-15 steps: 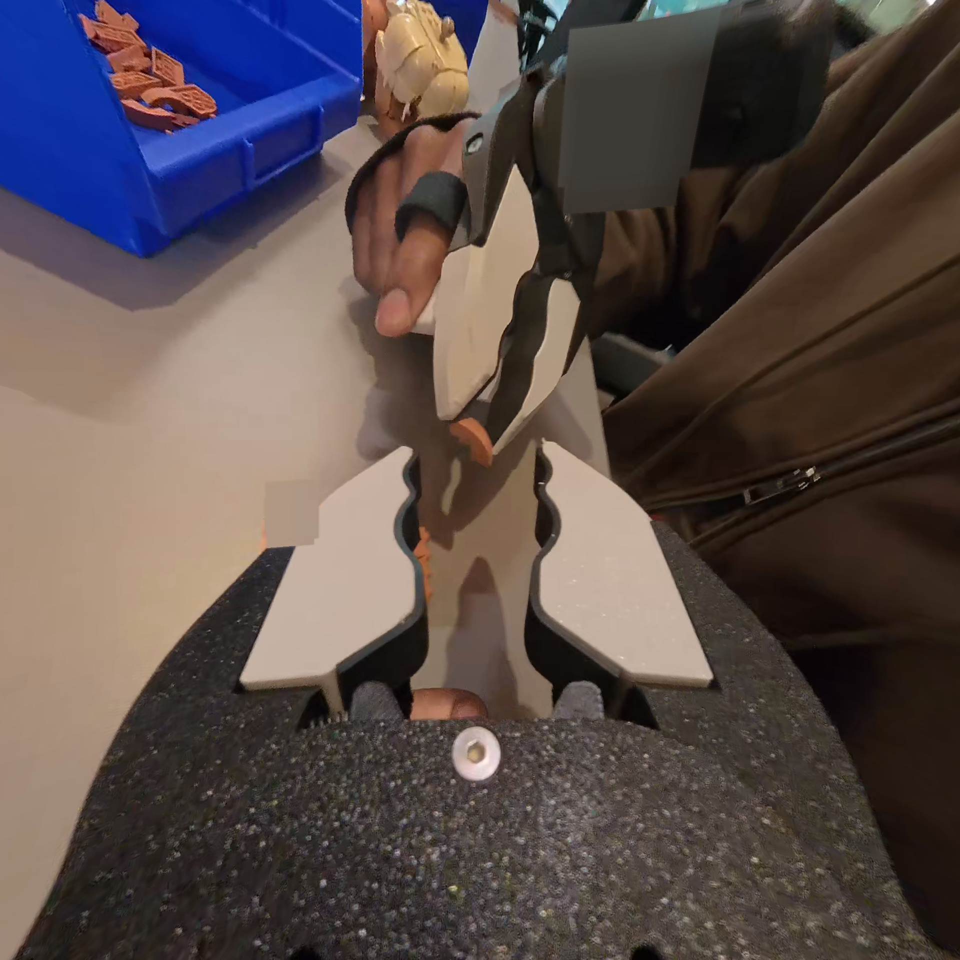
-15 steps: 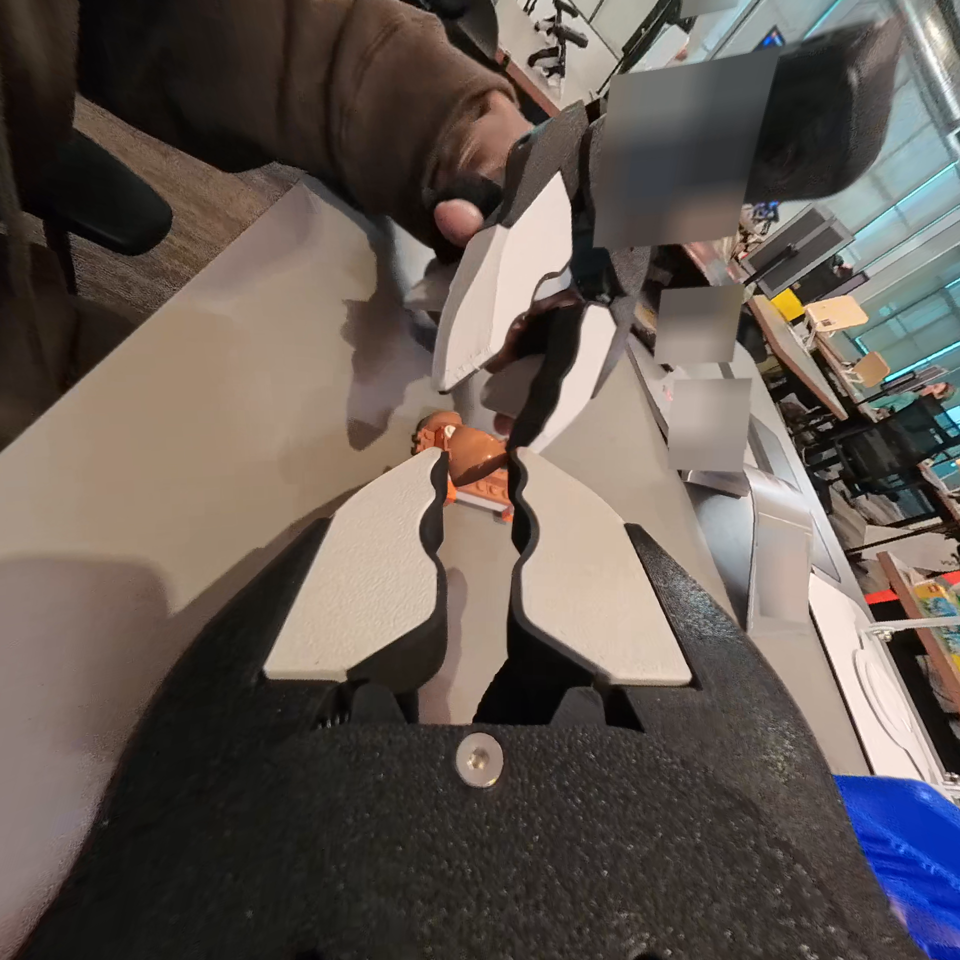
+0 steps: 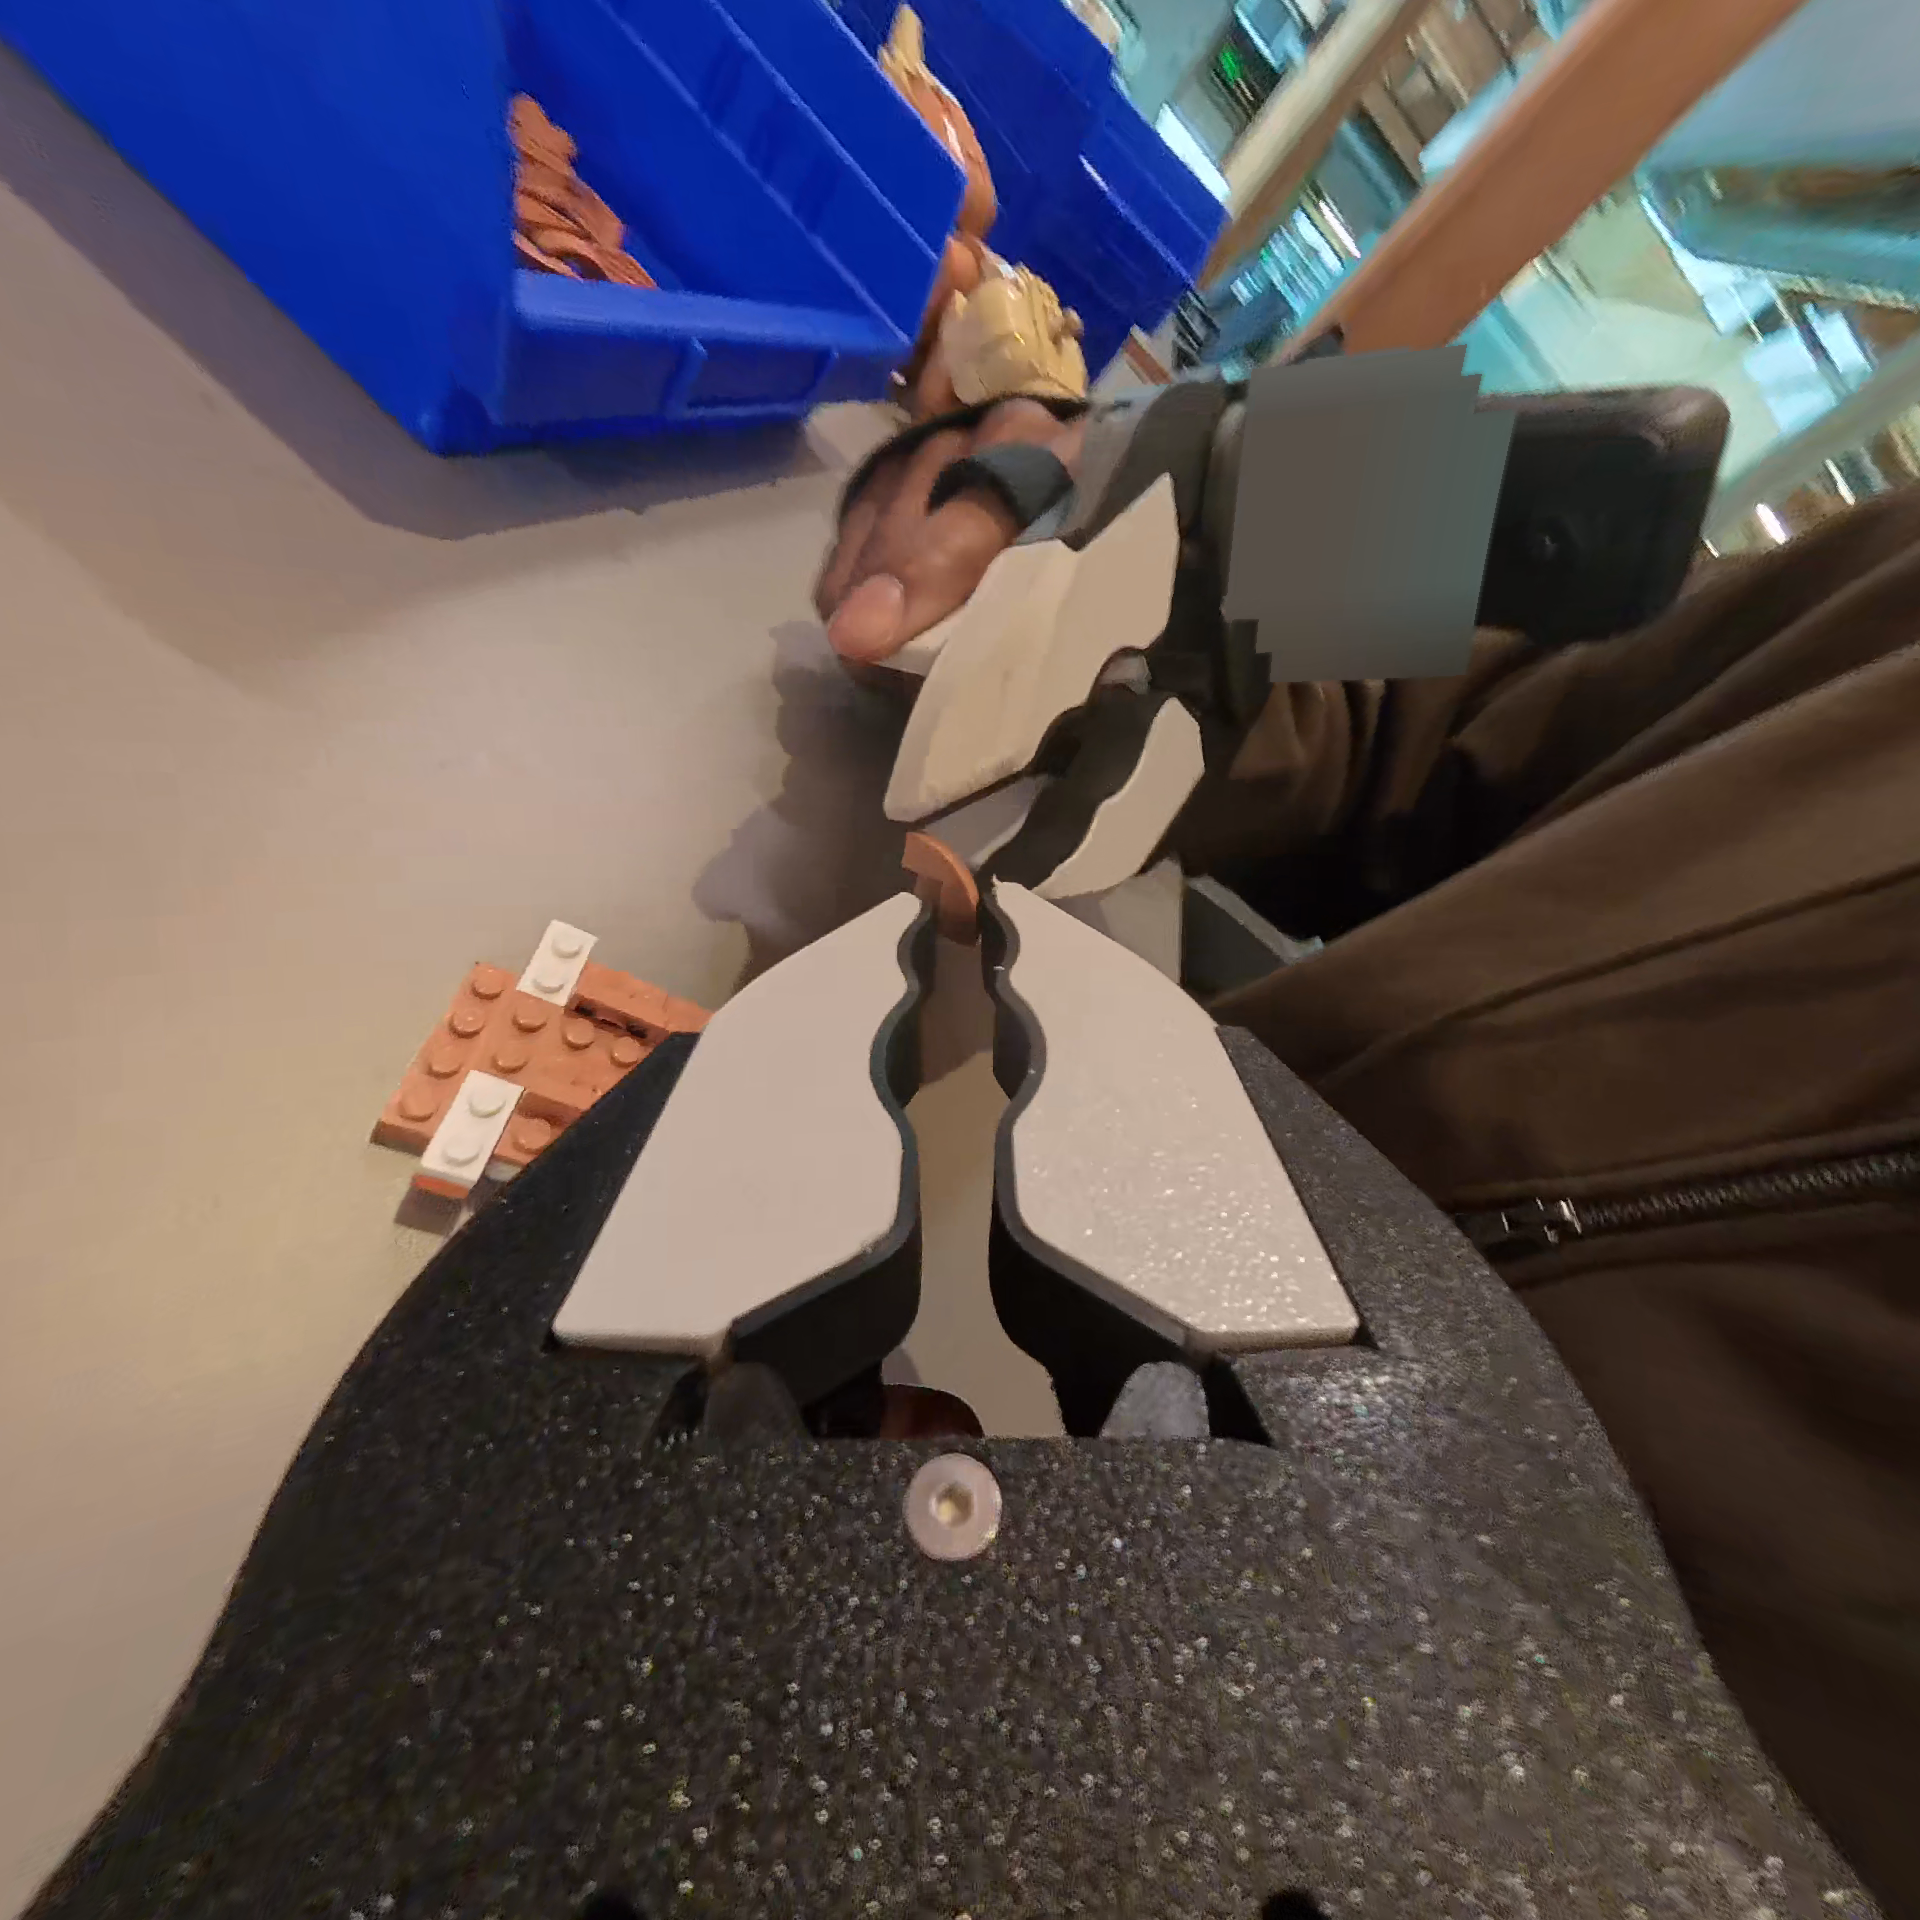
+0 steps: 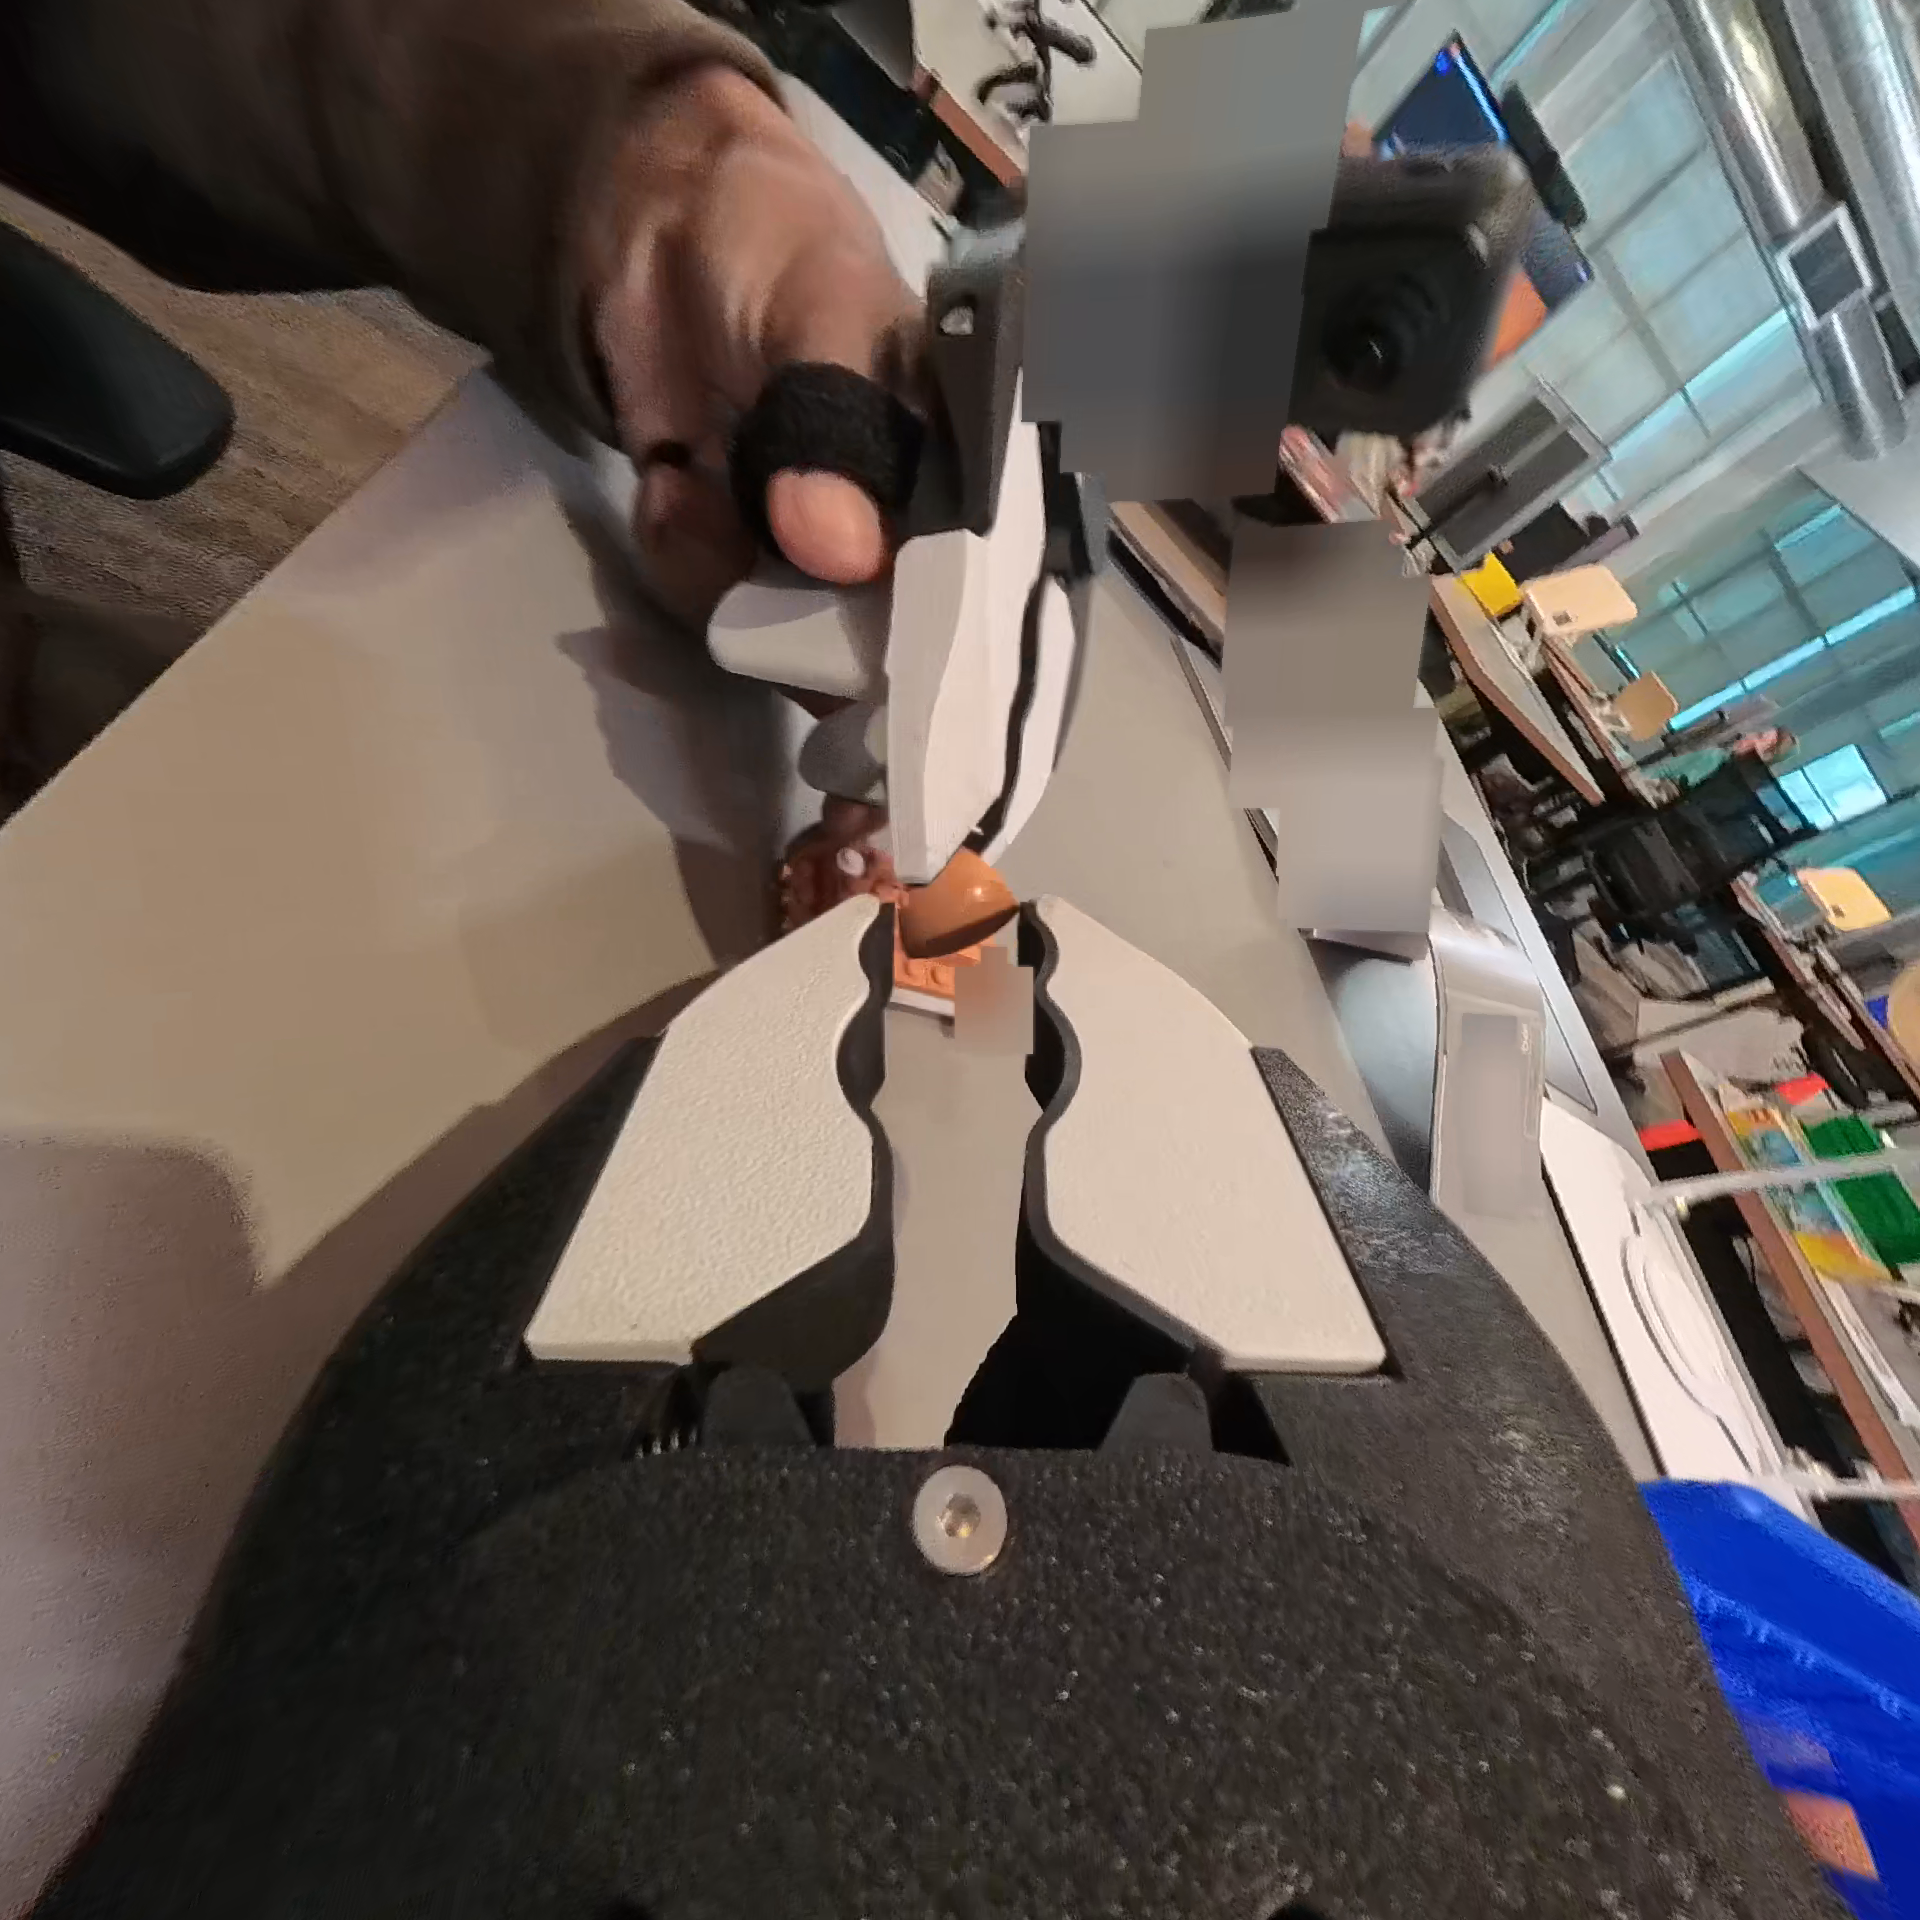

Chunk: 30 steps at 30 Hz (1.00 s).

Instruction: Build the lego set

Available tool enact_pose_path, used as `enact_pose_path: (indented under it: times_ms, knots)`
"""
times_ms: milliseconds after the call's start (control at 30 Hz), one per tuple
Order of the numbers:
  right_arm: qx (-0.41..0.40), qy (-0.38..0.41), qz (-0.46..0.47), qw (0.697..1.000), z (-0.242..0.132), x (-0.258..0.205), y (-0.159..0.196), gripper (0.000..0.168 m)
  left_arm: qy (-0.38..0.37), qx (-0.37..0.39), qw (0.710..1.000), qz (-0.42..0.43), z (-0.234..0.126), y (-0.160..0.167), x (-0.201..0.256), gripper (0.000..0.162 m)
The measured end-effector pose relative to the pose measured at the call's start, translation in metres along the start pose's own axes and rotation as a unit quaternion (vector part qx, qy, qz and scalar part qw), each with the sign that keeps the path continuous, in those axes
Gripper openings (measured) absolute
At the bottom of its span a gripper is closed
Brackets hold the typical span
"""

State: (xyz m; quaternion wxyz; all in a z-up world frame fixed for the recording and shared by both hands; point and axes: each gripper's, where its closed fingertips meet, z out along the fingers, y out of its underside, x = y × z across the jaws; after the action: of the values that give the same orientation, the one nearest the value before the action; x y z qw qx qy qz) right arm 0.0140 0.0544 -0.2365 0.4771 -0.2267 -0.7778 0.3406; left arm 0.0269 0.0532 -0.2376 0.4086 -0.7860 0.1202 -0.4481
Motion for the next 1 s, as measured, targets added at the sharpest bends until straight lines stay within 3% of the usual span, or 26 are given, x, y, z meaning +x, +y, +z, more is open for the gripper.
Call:
enact_pose_path:
  times_ms: [233, 433, 800, 1000]
  knots:
    - [-0.041, 0.041, 0.035, 0.998, 0.003, 0.005, 0.005, 0.028, -0.120, 0.079, 0.990, -0.008, -0.003, -0.005, -0.011, 0.008]
    - [-0.051, 0.043, 0.030, 0.997, 0.005, 0.003, 0.004, 0.028, -0.171, 0.096, 0.980, -0.014, 0.000, -0.003, -0.014, 0.008]
    - [-0.054, 0.026, 0.008, 0.998, 0.008, -0.005, 0.005, 0.020, -0.175, 0.070, 0.982, 0.001, 0.004, 0.004, -0.010, 0.009]
    - [-0.045, 0.025, 0.012, 0.999, 0.005, -0.002, 0.006, 0.020, -0.166, 0.037, 0.984, 0.053, -0.009, 0.002, -0.007, 0.027]
